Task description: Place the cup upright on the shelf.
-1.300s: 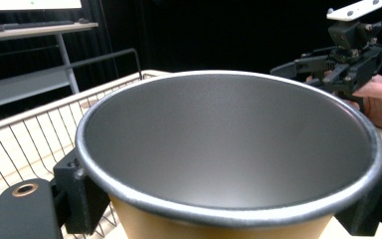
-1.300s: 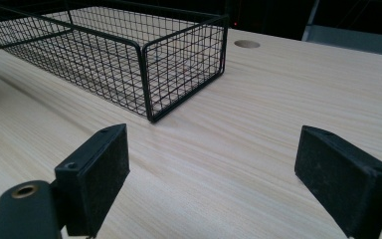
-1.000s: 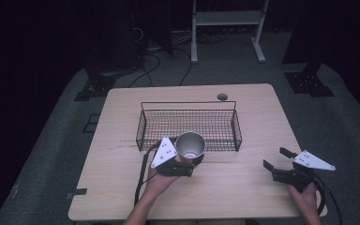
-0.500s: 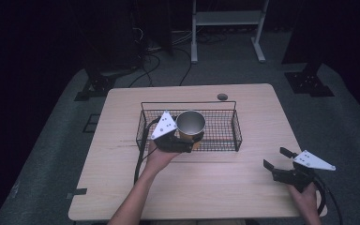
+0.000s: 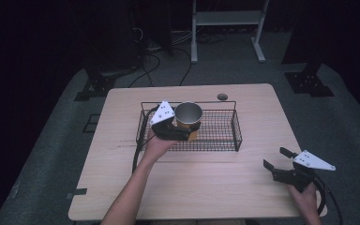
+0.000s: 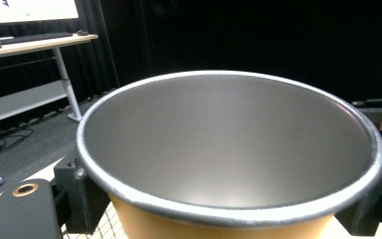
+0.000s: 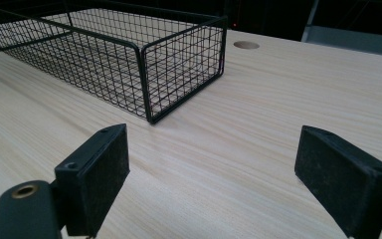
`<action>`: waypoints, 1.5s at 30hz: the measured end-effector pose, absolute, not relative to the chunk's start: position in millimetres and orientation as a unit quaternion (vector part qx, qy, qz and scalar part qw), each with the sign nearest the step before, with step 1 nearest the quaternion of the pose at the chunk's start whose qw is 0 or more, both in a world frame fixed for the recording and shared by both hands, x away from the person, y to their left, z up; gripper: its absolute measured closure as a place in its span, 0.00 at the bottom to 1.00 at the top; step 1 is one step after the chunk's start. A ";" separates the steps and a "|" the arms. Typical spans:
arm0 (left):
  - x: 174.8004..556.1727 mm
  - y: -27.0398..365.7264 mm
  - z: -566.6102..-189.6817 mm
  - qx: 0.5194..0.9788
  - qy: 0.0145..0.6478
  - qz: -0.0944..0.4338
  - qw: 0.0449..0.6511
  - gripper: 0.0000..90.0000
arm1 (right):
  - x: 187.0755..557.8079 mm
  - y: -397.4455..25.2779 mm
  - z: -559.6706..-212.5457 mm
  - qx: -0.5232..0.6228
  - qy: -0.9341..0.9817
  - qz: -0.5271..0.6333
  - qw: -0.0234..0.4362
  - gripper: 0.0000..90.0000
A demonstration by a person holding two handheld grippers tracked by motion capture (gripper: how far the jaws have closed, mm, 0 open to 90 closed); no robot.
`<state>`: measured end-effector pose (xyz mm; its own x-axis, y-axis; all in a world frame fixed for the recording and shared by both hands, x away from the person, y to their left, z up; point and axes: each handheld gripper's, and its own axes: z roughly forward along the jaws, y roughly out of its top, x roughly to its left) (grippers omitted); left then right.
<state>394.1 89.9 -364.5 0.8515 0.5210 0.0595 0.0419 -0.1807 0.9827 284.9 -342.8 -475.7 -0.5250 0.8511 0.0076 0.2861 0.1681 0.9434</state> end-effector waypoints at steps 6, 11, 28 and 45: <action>408.0 89.7 -361.0 0.752 0.184 0.194 0.603 0.15 | 285.1 -343.3 -475.7 0.400 0.711 0.507 0.279 0.14; 418.2 89.7 -360.2 0.755 0.187 0.184 0.601 0.15 | 285.2 -343.6 -475.7 0.400 0.710 0.508 0.279 0.14; 451.1 81.5 -373.2 0.779 0.179 0.152 0.581 0.15 | 285.1 -344.0 -475.6 0.400 0.709 0.510 0.279 0.14; 471.4 69.1 -395.8 0.816 0.165 0.119 0.541 0.14 | 284.9 -343.8 -475.6 0.398 0.710 0.509 0.279 0.14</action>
